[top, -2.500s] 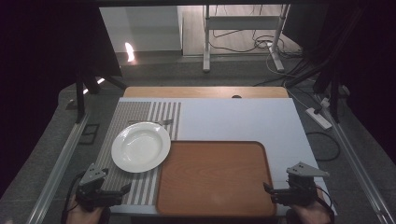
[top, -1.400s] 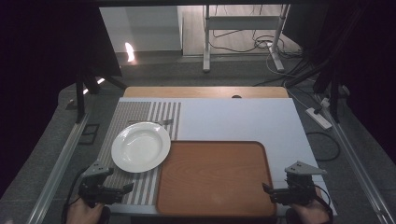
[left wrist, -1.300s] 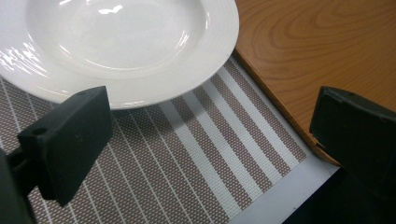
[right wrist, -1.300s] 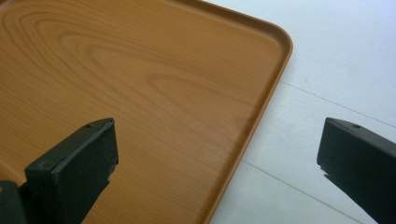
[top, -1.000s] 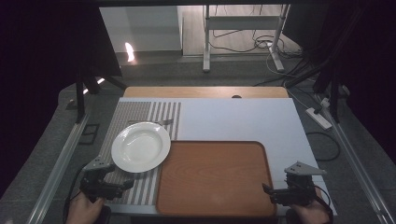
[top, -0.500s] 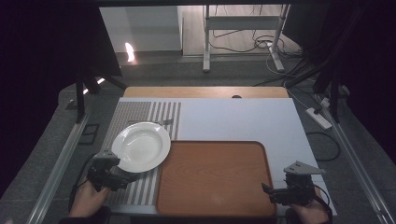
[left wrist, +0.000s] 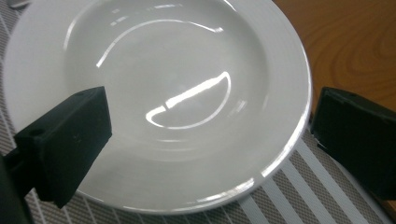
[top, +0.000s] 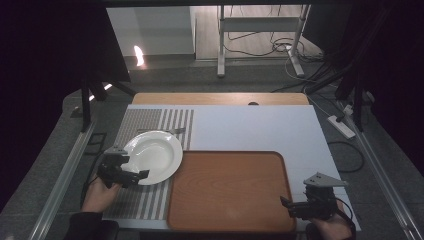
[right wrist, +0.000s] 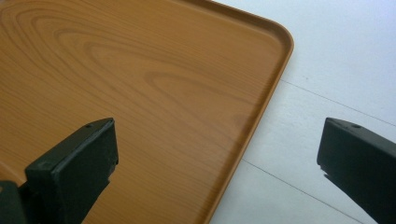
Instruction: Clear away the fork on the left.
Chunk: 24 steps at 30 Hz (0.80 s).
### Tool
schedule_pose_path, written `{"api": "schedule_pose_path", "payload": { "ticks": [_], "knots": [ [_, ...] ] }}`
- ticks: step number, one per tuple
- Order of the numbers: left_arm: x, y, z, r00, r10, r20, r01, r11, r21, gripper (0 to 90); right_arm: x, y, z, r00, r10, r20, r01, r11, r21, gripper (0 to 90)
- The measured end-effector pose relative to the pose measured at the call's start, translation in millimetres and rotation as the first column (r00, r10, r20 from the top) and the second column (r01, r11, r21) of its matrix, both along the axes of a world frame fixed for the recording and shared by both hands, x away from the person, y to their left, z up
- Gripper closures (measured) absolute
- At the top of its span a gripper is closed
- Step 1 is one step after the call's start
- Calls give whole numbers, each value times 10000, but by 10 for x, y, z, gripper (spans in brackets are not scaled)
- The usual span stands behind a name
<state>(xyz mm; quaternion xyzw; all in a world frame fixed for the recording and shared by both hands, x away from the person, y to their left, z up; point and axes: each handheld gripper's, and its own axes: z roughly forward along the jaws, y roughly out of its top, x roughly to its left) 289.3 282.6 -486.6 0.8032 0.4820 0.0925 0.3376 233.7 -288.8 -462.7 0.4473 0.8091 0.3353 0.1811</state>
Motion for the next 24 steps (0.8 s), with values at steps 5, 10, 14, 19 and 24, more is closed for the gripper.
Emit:
{"api": "schedule_pose_path", "payload": {
  "ticks": [5,10,14,19,24],
  "knots": [
    [115,30,12,10000,48,13,-48,9999,130,0,2,2,-2,10000,19,-13,-19,10000,-3,0],
    [264,4,64,10000,-45,68,45,10000,-72,0,2,4,-2,10000,21,-10,-21,10000,-7,0],
    [367,-21,48,9998,-134,-130,133,9999,-104,0,3,0,-2,10000,5,-32,-5,10000,0,0],
    [506,-45,31,9997,-88,-224,89,9999,59,0,4,3,-4,10000,36,-29,-36,10000,-7,0],
    [603,-76,31,9996,-115,-275,123,9996,270,0,7,2,-4,10000,45,-79,-45,10000,-24,0]
  ]
}}
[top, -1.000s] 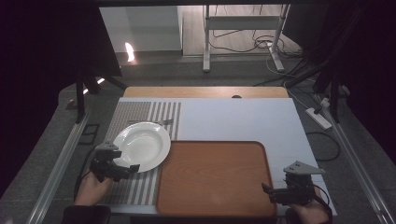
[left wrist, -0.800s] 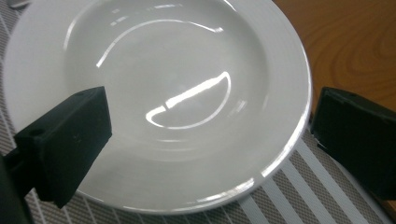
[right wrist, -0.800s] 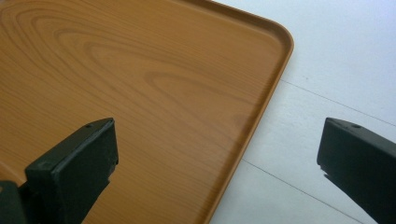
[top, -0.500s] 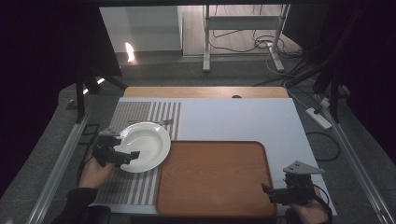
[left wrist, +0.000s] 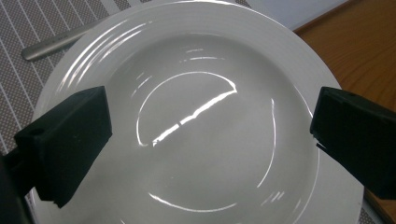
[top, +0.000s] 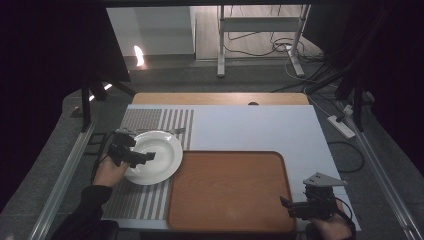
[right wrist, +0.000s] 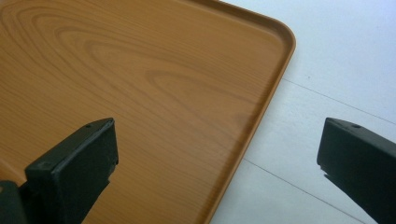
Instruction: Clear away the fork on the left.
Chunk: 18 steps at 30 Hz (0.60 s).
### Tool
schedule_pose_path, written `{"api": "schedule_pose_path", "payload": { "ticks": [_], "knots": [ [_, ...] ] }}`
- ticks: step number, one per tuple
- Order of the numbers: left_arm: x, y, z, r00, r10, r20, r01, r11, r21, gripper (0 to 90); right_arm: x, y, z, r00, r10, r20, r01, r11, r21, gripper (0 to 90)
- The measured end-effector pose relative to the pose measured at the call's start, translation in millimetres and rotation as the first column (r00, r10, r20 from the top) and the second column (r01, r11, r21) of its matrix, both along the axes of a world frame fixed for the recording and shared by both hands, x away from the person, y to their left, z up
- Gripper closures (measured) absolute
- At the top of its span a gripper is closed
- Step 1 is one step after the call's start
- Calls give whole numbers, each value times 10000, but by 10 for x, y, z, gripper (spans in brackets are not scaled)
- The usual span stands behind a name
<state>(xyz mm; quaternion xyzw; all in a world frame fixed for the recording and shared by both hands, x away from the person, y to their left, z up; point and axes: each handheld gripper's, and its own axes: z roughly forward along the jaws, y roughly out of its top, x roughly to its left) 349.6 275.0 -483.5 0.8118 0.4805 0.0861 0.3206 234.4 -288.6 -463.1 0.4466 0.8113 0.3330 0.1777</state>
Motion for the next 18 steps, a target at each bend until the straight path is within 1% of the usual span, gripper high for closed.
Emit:
{"api": "schedule_pose_path", "payload": {
  "ticks": [1,2,3,4,6,7,8,10,11,12,14,16,18],
  "knots": [
    [54,-15,14,10000,-12,-8,12,10000,81,0,-1,1,-1,10000,1,13,-1,10000,-2,0],
    [54,-15,14,10000,-12,-8,12,10000,81,0,-1,1,-1,10000,1,13,-1,10000,-2,0],
    [111,-28,30,10000,-5,41,4,9998,196,0,-1,1,-1,10000,1,13,-1,10000,-1,0],
    [111,-28,30,10000,-5,41,4,9998,196,0,-1,0,0,10000,9,2,-9,10000,-1,0],
    [199,-27,29,10000,74,8,-74,9998,182,0,0,0,0,10000,14,-10,-14,10000,5,0],
    [199,-27,29,10000,74,8,-74,9998,182,0,0,0,-1,10000,16,-14,-16,10000,4,0],
    [255,-19,9,9999,146,-82,-145,9997,174,0,0,0,-1,10000,22,-17,-22,10000,2,0],
    [310,-8,-13,9997,167,-150,-165,9998,144,0,1,-1,-1,10000,31,-26,-31,10000,6,0],
    [310,-8,-13,9997,167,-150,-165,9998,144,0,1,-1,-1,10000,31,-26,-31,10000,6,0],
    [368,6,-25,9997,169,-191,-166,9997,182,0,2,-1,-3,10000,27,-29,-27,10000,17,0],
    [430,20,-22,9996,151,-244,-148,9998,136,0,3,-1,-3,10000,32,-36,-32,10000,17,0],
    [491,27,-13,9996,168,-236,-163,9997,188,0,4,-1,-3,10000,38,-48,-38,10000,22,0],
    [551,45,-12,9995,186,-244,-185,9998,69,0,4,-2,-4,10000,42,-53,-42,10000,25,0]
  ]
}}
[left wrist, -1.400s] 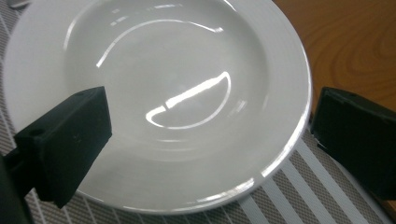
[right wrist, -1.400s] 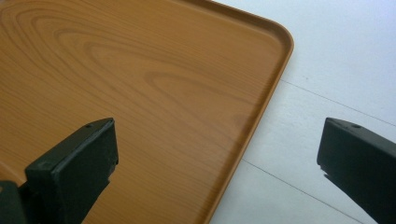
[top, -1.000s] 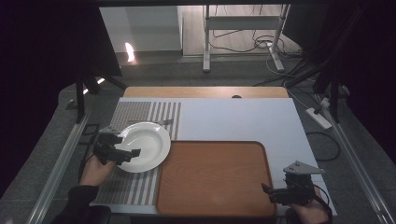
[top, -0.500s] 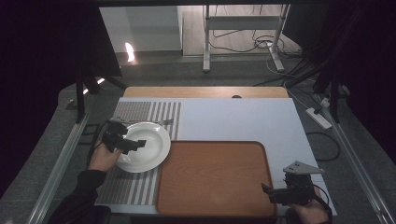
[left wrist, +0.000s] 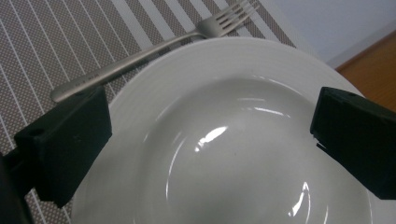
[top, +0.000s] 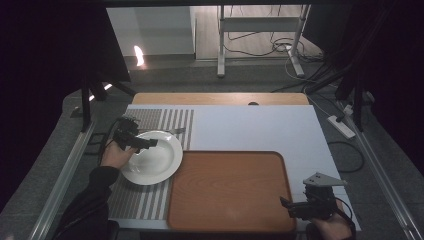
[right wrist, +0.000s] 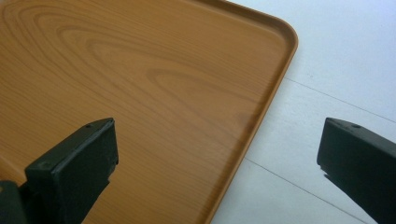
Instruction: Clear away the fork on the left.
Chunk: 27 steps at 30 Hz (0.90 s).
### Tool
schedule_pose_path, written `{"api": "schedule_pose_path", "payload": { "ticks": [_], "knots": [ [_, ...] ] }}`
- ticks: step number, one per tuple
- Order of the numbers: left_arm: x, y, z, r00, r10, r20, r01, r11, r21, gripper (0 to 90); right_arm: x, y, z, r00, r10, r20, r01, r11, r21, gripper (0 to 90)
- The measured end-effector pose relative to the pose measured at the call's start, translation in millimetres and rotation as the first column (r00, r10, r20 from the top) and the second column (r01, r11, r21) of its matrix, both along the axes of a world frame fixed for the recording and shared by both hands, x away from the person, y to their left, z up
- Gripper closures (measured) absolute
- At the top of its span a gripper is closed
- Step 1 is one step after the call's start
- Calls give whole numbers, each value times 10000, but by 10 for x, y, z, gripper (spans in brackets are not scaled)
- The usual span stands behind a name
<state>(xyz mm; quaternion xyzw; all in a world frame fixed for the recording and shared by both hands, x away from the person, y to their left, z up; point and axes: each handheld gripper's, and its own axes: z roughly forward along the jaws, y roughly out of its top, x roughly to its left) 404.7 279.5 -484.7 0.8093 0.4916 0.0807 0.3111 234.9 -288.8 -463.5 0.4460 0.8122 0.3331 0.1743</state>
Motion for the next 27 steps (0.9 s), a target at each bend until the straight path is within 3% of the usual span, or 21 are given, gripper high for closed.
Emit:
{"api": "schedule_pose_path", "payload": {
  "ticks": [25,27],
  "knots": [
    [586,138,-117,9980,593,-229,-597,9980,-196,0,-2,-8,-3,10000,36,-59,-36,10000,41,0],
    [625,139,-130,9975,664,-240,-667,9977,-98,36,-2,-6,-3,10000,34,-61,-34,10000,29,0]
  ]
}}
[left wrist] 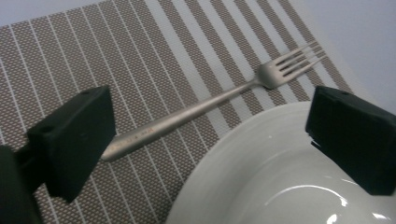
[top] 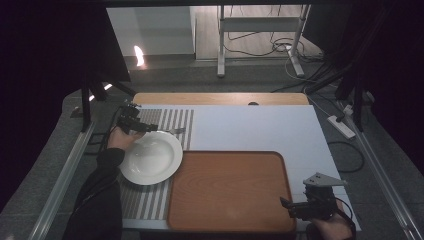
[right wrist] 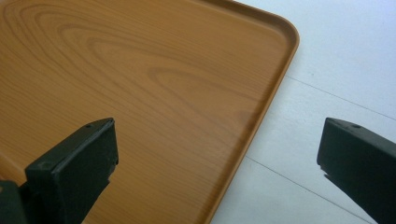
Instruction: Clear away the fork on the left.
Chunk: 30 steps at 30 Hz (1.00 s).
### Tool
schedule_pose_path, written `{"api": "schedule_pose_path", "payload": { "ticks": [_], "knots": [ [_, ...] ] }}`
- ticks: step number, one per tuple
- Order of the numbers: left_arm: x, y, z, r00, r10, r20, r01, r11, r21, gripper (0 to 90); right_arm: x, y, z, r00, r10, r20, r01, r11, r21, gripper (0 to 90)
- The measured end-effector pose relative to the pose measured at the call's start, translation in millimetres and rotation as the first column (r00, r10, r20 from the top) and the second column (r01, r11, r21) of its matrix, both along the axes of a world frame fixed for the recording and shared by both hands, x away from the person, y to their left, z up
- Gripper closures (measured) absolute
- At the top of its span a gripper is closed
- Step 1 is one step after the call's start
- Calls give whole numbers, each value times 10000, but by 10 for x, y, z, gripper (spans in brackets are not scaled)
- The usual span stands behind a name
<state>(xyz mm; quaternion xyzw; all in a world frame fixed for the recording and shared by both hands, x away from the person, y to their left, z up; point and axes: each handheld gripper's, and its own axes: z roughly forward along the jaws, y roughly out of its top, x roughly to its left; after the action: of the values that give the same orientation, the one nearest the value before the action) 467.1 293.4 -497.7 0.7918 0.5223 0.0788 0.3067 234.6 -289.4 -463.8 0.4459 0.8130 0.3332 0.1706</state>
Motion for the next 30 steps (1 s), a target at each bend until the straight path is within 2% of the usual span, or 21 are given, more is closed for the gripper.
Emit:
{"api": "schedule_pose_path", "payload": {
  "ticks": [1,2,4,6,7,8,11,12,14,18,21,23,24,29,30],
  "knots": [
    [0,0,0,10000,0,0,0,10000,0,69,0,0,0,10000,3,5,-3,10000,-1,0],
    [29,9,-10,10000,23,-16,-22,9998,214,135,-1,-1,0,10000,-3,4,3,10000,3,0],
    [51,33,-26,10000,53,-80,-51,9999,159,268,-1,-4,0,10000,-7,1,7,10000,18,0],
    [71,49,-49,9999,137,-102,-132,9986,519,450,-2,-5,0,10000,-3,-2,3,10000,25,0],
    [71,49,-49,9999,137,-102,-132,9986,519,570,-2,-5,0,10000,-7,-3,7,10000,22,0],
    [92,63,-84,9998,139,-148,-128,9972,734,684,-3,-4,0,10000,6,-7,-6,10000,22,0],
    [115,78,-125,9996,249,-140,-235,9953,937,882,-4,-3,-1,10000,5,4,-5,10000,10,0],
    [132,85,-150,9993,361,-130,-344,9935,1084,882,-4,-3,0,10000,5,9,-5,10000,20,0],
    [176,116,-202,9983,540,-221,-516,9938,986,891,-2,-5,0,10000,2,-19,-2,10000,28,0],
    [210,138,-260,9974,631,-335,-589,9917,1143,892,-3,-4,0,10000,10,-10,-10,10000,21,0],
    [238,184,-321,9956,741,-567,-656,9881,1393,892,-5,-6,0,10000,6,-16,-6,10000,35,0],
    [251,242,-342,9938,861,-709,-784,9914,1046,892,-6,-5,0,10000,14,-17,-14,10000,21,0],
    [252,249,-341,9934,866,-749,-788,9918,1005,892,-6,-5,0,10000,15,-17,-15,10000,16,0],
    [233,233,-309,9922,568,-1111,-426,9911,1263,893,-8,-4,0,10000,7,15,-7,10000,27,0],
    [204,221,-286,9906,328,-1327,-133,9893,1450,892,-10,-4,1,10000,15,21,-15,10000,15,0]
  ]
}}
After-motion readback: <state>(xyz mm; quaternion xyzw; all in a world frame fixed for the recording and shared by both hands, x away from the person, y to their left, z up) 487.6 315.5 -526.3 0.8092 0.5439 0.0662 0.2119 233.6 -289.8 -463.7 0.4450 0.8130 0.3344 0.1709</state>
